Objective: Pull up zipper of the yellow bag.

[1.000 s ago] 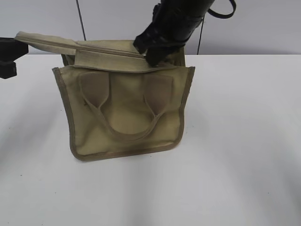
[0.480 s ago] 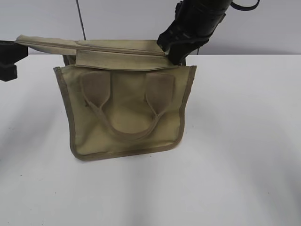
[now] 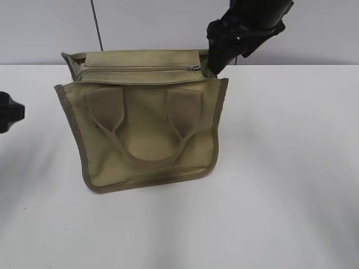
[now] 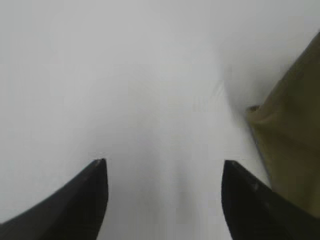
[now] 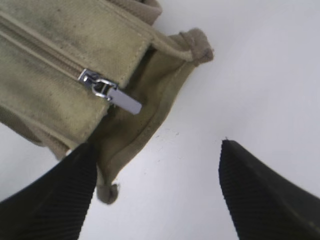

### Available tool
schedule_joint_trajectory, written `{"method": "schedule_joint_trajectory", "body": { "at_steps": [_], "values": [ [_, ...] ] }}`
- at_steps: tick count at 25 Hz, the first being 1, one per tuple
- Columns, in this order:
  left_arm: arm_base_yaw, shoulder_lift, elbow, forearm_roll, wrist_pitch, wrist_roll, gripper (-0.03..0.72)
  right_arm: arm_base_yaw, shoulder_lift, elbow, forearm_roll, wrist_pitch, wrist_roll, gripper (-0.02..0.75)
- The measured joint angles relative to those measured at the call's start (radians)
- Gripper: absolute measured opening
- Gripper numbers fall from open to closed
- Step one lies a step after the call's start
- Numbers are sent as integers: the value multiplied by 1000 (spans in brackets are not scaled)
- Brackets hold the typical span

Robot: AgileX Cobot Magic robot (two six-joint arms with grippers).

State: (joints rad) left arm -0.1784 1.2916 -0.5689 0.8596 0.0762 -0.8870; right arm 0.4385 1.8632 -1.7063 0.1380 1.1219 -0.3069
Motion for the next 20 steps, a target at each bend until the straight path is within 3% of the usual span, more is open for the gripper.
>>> {"method": "schedule_joint_trajectory", "body": {
  "at_steps": [3, 6, 8, 10, 13, 20],
  "values": [
    [-145, 0, 0, -158, 196, 79, 499, 0, -42, 0, -2, 44, 6, 584],
    [-271, 0, 0, -420, 323, 330, 438, 0, -83, 0, -18, 85, 25, 584],
    [-322, 0, -2, -594, 405, 519, 407, 0, -120, 2, -24, 88, 34, 584],
    [-344, -3, -6, -732, 497, 637, 397, 0, -172, 22, -27, 88, 38, 584],
    [-350, -42, -32, -817, 664, 717, 412, 0, -289, 112, -27, 88, 41, 584],
    [-350, -348, -159, -867, 886, 752, 567, 0, -680, 546, -27, 91, 49, 597]
  ]
}}
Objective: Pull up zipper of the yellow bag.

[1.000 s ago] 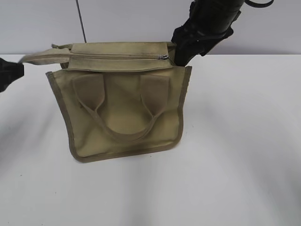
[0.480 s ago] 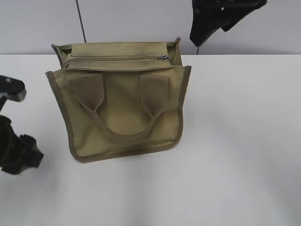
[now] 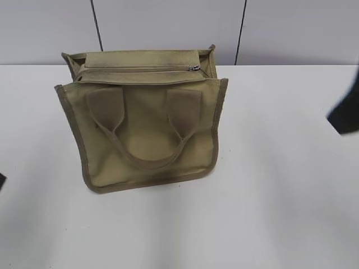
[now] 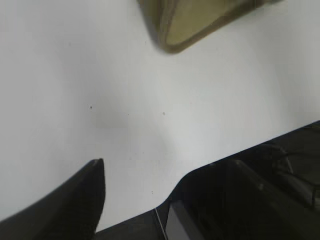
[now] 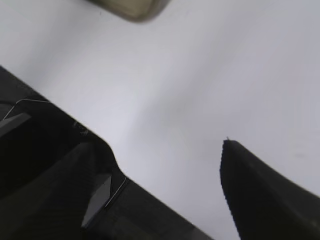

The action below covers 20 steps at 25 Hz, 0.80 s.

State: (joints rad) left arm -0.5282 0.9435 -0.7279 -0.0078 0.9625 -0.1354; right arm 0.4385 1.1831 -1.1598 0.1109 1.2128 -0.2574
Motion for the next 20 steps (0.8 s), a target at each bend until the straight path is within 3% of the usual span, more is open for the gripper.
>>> {"method": "schedule_joint_trajectory", "body": {
  "at_steps": [10, 15, 20],
  "values": [
    [-1, -598, 70, 8, 202, 11, 587, 0, -706, 495, 0, 9, 66, 597],
    [-1, -758, 143, 1, 203, 79, 587, 0, -923, 634, 0, 13, 72, 596],
    [-1, -772, 171, -20, 130, 135, 587, 0, -986, 651, -1, 5, 73, 595]
  ]
}}
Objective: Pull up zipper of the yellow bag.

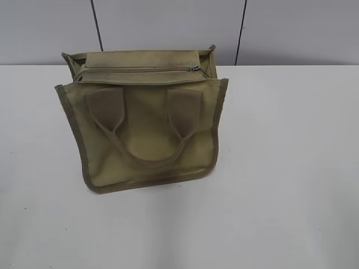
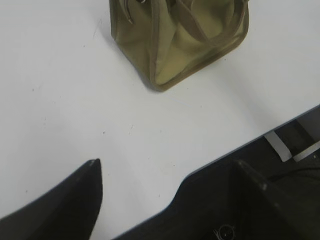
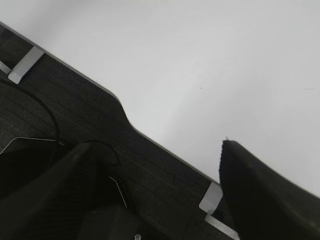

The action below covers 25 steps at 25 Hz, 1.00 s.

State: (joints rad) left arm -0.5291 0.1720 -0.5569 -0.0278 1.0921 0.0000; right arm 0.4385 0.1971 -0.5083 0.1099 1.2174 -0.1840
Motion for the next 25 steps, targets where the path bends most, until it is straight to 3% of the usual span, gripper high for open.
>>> {"method": "schedule_joint_trajectory", "body": {
  "at_steps": [7, 16, 22, 25],
  "values": [
    [0, 8, 18, -16, -39, 25, 581, 0, 0, 38, -1, -106, 1, 559],
    [0, 8, 21, -18, -38, 28, 516, 0, 24, 38, -3, -119, 15, 478],
    [1, 8, 21, -18, -38, 28, 510, 0, 25, 38, -1, -122, 18, 470],
    [46, 4, 21, -20, -38, 28, 501, -12, 11, 38, 2, -122, 19, 470]
  ]
}}
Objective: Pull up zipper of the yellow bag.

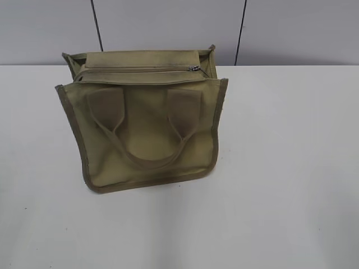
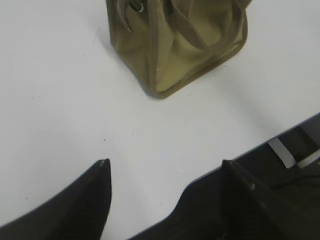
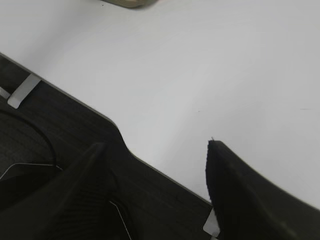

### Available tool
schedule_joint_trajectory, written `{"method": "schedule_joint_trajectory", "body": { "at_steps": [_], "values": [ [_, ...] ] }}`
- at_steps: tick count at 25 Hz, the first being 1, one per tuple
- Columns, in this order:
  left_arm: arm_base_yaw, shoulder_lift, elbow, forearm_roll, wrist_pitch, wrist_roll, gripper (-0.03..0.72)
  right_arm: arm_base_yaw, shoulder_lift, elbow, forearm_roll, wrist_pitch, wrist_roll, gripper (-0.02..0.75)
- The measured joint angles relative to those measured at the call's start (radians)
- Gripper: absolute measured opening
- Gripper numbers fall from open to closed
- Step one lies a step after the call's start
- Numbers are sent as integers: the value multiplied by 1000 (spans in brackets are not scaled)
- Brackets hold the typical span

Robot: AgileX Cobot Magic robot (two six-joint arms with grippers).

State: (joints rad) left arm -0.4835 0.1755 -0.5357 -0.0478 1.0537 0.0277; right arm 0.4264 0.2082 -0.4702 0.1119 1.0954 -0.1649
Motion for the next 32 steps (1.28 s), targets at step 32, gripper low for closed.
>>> {"method": "schedule_joint_trajectory", "body": {
  "at_steps": [32],
  "values": [
    [450, -182, 0, 0, -3, 0, 477, -419, -213, 3, 4, -2, 3, 469]
  ]
}}
